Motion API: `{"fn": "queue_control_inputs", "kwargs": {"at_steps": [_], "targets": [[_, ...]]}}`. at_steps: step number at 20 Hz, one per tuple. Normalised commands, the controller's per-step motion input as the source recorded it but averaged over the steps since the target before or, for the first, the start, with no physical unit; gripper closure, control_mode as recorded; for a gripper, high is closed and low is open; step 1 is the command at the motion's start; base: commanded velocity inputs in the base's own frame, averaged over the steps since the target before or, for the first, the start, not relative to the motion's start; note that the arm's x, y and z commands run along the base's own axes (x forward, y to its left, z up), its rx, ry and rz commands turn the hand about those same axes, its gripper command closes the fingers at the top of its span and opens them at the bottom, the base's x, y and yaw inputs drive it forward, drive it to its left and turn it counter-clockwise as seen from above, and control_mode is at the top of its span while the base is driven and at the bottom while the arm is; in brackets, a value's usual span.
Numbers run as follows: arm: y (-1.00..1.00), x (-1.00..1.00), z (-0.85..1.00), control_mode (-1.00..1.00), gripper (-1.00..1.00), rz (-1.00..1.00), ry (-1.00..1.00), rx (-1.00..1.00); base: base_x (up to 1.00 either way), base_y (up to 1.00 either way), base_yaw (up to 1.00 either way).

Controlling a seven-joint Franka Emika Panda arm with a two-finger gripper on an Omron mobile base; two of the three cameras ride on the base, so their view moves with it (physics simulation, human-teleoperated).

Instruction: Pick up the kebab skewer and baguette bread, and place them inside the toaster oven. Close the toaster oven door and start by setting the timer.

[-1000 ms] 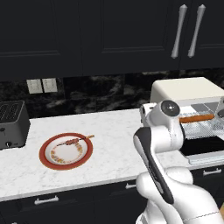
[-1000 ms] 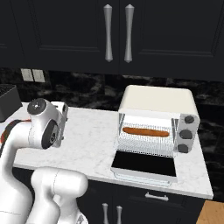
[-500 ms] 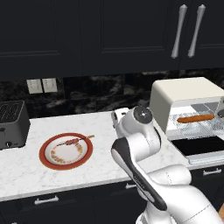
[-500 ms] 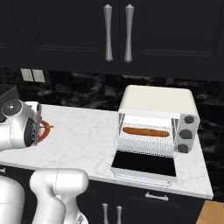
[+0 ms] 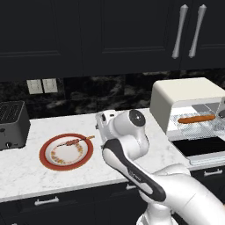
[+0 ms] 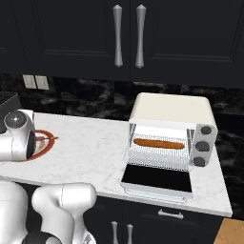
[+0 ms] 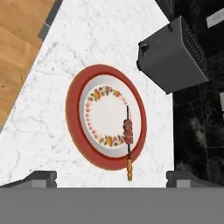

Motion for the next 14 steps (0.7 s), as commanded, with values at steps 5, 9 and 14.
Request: {"fn": "queue_control_inputs", "kwargs": {"at_steps": [5,9,14], "targets": [[0.03,0.65,0.00,-1.00,-1.00,0.09,0.02,0.01,0.00,0.00,0.00],[0.07,0.67,-0.08,-1.00,-1.00,0.07,0.06,0.00,0.00,0.00,0.00],[0.43,0.41,-0.27,-1.00,-1.00,0.03,0.03,-0.01,0.00,0.00,0.00]]}}
